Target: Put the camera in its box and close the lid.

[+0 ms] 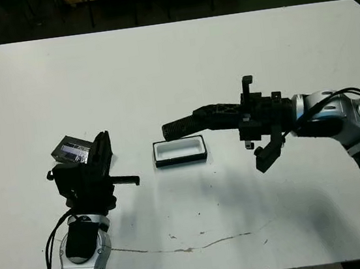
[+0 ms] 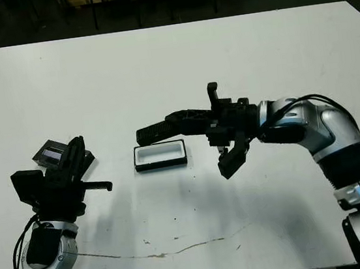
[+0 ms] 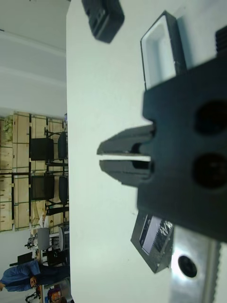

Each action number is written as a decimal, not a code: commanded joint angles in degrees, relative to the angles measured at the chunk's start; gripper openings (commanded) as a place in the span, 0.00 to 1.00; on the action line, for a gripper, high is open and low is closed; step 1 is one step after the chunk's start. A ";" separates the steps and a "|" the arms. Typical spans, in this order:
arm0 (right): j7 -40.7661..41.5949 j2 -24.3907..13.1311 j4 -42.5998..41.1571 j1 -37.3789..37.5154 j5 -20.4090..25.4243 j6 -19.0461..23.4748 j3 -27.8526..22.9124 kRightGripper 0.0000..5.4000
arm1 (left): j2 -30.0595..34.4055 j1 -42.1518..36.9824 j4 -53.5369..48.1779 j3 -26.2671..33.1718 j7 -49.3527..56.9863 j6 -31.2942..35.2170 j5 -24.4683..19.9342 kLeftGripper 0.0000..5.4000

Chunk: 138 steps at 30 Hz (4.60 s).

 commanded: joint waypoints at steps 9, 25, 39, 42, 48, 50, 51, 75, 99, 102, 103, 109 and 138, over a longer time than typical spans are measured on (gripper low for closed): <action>8.66 -1.64 -0.58 -2.03 3.44 5.98 4.65 0.02 | 0.06 1.10 1.36 0.15 0.02 -0.08 -0.17 0.00; 6.90 -0.95 1.16 -1.05 0.50 5.64 7.30 0.02 | -0.14 1.44 0.79 0.04 0.26 0.43 -0.06 0.00; 3.97 -0.49 2.94 -2.11 -3.81 5.03 9.24 0.02 | -0.34 1.41 1.28 0.11 0.18 -0.04 -0.45 0.00; 3.53 -0.43 2.75 -2.02 -4.92 5.83 9.51 0.02 | -0.41 1.47 0.86 -0.10 0.34 0.38 -0.25 0.00; 3.03 0.07 3.88 -2.88 -5.27 6.18 10.03 0.02 | -0.28 1.20 1.42 -0.18 0.19 0.05 -0.14 0.00; 2.90 0.16 4.11 -3.16 -5.49 6.16 10.09 0.02 | -0.34 1.22 1.29 -0.27 0.26 0.15 -0.03 0.00; 2.63 0.27 4.38 -3.21 -5.42 6.01 10.04 0.02 | -0.38 1.27 1.07 -0.36 0.36 0.33 0.11 0.00; 5.60 2.73 9.64 -8.07 -4.50 4.43 13.90 0.02 | -2.38 1.93 0.40 -1.97 1.92 0.36 1.08 0.00; 2.70 5.86 10.29 -6.43 -7.18 4.81 16.47 0.02 | -2.58 3.13 0.23 -2.70 2.67 -0.48 1.55 0.00; 2.40 6.59 10.92 -6.58 -7.62 4.50 17.41 0.02 | -2.63 3.38 0.11 -2.60 2.61 -0.38 1.28 0.00; 2.15 6.73 10.70 -6.31 -7.90 4.77 17.61 0.02 | -2.67 3.51 -0.05 -2.62 2.69 -0.32 1.30 0.00; 1.50 6.89 9.88 -5.68 -8.63 6.01 18.39 0.02 | -2.28 3.80 -0.12 -2.58 2.68 -0.81 1.68 0.00; 5.68 2.74 2.82 -12.71 -19.89 9.42 19.30 0.51 | -2.07 4.18 -0.39 -2.23 2.42 -0.86 1.34 0.00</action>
